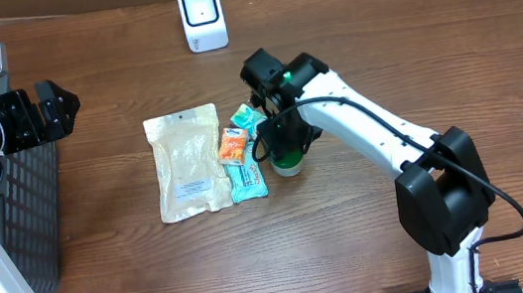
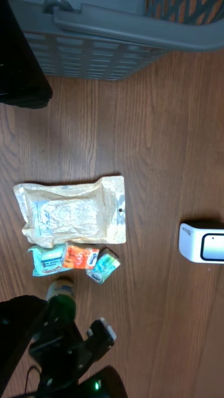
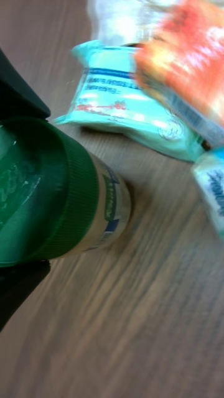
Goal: Scan the item barcode
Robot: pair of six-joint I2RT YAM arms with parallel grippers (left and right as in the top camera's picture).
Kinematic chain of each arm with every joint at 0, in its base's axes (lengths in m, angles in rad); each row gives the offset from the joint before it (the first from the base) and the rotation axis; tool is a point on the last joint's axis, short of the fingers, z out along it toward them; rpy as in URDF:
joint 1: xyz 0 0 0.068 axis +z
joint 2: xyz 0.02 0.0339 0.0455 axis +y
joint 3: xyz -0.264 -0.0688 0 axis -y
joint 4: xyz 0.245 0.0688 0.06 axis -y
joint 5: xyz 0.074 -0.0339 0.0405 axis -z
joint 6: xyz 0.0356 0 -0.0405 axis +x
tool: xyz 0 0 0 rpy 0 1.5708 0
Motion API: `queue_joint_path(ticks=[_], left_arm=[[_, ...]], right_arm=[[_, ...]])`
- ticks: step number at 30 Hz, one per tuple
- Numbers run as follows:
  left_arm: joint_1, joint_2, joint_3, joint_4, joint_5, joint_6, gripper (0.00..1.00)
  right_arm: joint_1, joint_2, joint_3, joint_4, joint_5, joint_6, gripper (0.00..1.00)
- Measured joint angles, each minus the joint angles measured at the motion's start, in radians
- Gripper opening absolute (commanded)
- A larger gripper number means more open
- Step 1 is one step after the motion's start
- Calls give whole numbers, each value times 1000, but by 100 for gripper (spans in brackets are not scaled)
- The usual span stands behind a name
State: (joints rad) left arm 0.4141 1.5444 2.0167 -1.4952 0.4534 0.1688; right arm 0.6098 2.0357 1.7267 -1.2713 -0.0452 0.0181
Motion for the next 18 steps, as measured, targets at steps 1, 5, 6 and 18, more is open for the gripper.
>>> queue_joint_path(ticks=[1,5,6,18], left_arm=[[0,0,0,0,0,0,99],[0,0,0,0,0,0,100],[0,0,0,0,0,0,99],[0,0,0,0,0,0,100]], right_arm=[[-1,0,13,-13,2,-68,48],[0,0,25,-28,1,-293,47],[0,0,25,-31,1,-348,47],[-10,0,25,-31,-14,-795,55]])
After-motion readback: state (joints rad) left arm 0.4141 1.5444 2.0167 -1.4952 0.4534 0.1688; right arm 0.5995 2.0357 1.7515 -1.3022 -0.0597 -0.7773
